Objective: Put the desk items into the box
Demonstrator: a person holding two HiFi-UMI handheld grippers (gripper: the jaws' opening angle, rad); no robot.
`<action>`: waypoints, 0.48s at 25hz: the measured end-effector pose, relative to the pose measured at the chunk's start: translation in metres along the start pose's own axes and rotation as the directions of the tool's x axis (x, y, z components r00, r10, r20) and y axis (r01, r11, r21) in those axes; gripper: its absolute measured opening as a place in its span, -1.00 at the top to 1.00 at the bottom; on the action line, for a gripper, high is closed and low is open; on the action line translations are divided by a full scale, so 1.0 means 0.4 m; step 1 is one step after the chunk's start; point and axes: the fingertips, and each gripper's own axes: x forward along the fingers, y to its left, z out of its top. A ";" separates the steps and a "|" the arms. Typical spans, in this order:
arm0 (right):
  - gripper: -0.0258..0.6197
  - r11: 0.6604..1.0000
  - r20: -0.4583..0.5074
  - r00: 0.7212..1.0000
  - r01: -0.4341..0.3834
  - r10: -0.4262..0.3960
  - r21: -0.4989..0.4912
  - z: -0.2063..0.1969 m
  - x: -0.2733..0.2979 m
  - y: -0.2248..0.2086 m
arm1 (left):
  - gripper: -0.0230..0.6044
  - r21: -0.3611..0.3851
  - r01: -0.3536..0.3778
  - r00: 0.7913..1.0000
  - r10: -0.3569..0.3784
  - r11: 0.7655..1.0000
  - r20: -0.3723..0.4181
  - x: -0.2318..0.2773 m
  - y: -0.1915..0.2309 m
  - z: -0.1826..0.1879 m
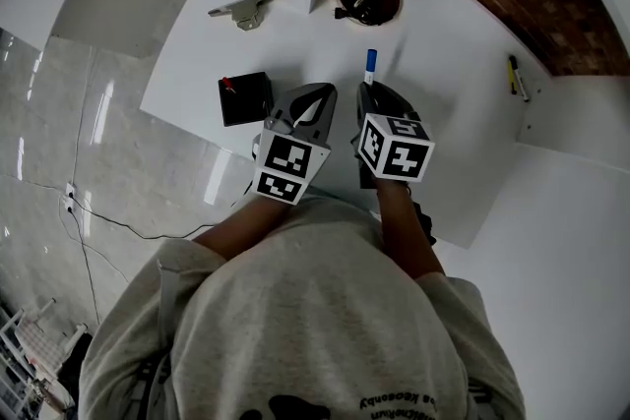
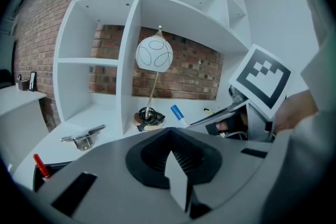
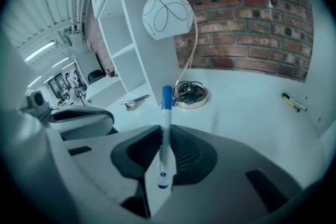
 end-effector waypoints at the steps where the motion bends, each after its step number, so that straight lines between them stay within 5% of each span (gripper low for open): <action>1: 0.69 1.000 0.021 1.000 -0.004 0.004 -0.008 0.007 -0.004 0.006 | 0.92 0.003 -0.003 1.000 0.003 1.000 0.004 -0.004 0.001 0.004; 12: 0.69 0.989 0.251 0.962 -0.074 0.103 -0.126 0.084 -0.055 0.095 | 0.92 0.017 -0.051 0.997 0.050 0.999 0.060 -0.060 0.025 0.036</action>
